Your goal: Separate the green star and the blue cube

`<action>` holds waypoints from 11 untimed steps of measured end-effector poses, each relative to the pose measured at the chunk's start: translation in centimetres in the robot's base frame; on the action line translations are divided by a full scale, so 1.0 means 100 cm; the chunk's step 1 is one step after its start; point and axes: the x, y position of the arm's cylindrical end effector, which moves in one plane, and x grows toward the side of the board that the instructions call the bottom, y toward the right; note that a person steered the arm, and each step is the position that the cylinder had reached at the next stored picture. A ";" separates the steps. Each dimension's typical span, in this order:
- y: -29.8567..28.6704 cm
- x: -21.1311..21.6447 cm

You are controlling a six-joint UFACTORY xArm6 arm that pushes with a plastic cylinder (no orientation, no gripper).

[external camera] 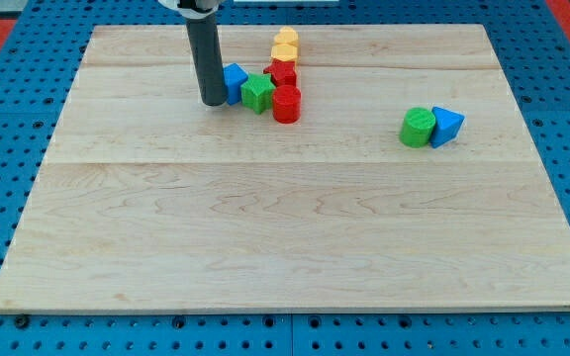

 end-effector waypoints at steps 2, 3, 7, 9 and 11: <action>0.009 -0.066; 0.012 -0.111; 0.025 0.048; 0.074 0.050; 0.102 0.086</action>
